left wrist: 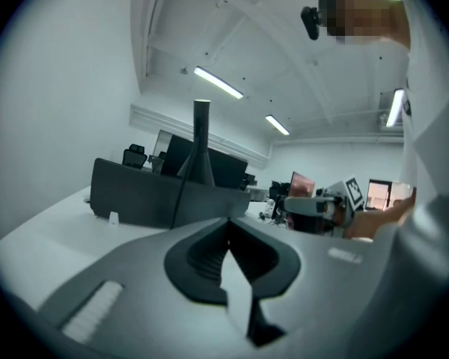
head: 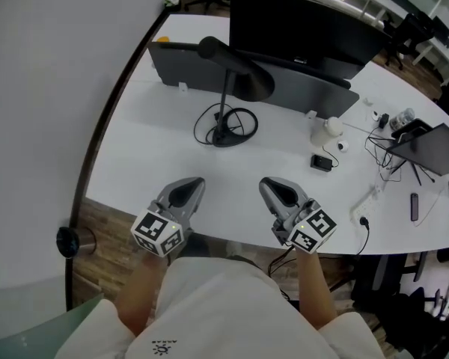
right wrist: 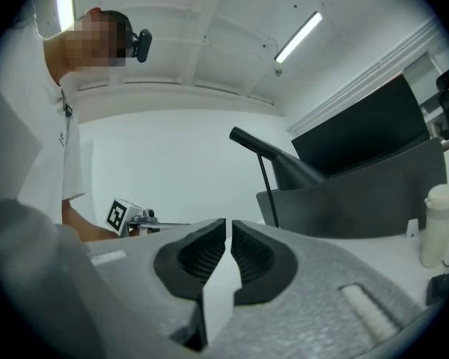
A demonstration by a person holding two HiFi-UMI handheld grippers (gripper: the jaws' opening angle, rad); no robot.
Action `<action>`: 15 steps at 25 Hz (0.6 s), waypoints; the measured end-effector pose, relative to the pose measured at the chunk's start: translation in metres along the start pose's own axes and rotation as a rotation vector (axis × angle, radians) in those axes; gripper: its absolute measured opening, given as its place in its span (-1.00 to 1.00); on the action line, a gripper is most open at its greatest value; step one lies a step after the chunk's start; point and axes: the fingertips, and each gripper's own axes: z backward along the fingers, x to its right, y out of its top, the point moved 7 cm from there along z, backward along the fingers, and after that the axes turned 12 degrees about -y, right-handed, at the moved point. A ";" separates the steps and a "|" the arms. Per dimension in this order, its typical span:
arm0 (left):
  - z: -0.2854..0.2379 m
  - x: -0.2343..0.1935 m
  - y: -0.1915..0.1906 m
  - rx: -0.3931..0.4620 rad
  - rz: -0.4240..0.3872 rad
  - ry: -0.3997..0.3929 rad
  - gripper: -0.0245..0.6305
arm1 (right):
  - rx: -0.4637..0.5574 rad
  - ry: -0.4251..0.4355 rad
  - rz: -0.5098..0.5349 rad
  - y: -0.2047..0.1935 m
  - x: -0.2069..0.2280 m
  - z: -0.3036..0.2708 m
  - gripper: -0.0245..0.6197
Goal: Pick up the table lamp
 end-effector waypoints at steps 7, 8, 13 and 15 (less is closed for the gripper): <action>-0.022 -0.027 0.000 -0.025 0.007 -0.065 -0.94 | 0.002 -0.061 0.020 0.002 0.006 -0.019 -0.85; -0.025 -0.031 0.000 -0.026 0.007 -0.068 -0.94 | 0.002 -0.070 0.022 0.002 0.007 -0.021 -0.85; -0.038 -0.059 0.009 -0.014 -0.015 -0.064 -0.94 | -0.001 -0.106 0.041 -0.002 0.012 -0.041 -0.85; -0.048 -0.070 0.016 -0.012 -0.032 -0.072 -0.94 | -0.014 -0.112 0.052 -0.008 0.016 -0.052 -0.85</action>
